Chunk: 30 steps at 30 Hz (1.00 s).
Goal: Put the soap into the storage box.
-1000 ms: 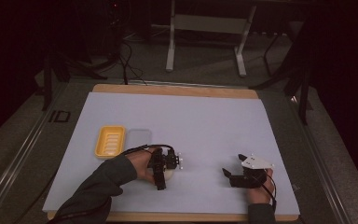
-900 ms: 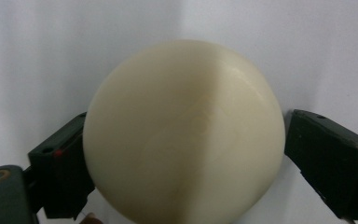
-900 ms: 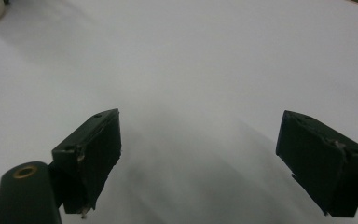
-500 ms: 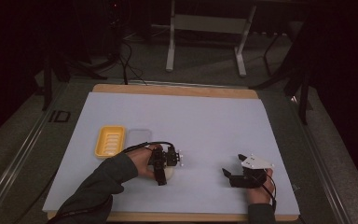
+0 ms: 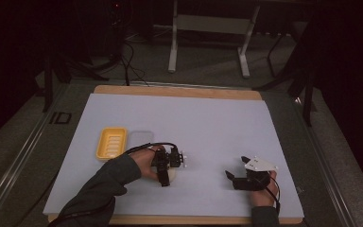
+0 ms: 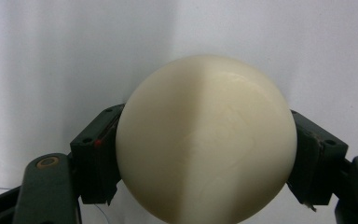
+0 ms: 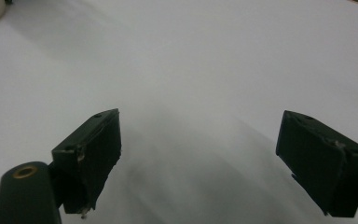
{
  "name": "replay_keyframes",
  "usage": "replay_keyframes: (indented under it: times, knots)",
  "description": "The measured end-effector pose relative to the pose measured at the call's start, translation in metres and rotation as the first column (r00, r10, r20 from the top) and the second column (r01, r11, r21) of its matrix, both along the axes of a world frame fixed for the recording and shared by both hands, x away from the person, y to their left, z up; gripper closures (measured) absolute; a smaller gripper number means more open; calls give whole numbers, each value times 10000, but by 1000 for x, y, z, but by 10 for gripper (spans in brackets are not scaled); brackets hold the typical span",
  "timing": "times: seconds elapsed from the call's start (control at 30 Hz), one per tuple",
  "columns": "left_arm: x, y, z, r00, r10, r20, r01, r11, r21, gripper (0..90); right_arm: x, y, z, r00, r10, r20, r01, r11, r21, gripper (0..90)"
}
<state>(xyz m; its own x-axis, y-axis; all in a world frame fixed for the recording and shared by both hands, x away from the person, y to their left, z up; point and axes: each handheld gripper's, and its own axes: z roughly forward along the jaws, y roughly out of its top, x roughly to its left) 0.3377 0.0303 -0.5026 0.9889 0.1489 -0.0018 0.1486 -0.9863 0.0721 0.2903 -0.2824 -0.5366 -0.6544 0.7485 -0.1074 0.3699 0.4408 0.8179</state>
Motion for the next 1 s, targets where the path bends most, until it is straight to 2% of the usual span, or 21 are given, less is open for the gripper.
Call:
replay_keyframes:
  times: [0.17,0.37,0.63,1.0]
  knots:
    - [0,0,1,9999,-117,18,116,9996,243,245,0,0,0,10000,4,-5,-4,10000,-2,138]
    - [1,2,1,9999,-141,87,138,9993,340,247,0,0,0,10000,8,-8,-8,10000,-7,139]
    - [2,5,4,10000,-61,50,60,9997,239,247,0,0,0,10000,6,-15,-6,10000,-16,139]
    - [5,8,5,10000,4,-8,-3,9994,334,247,0,0,0,10000,10,-3,-10,10000,-2,139]
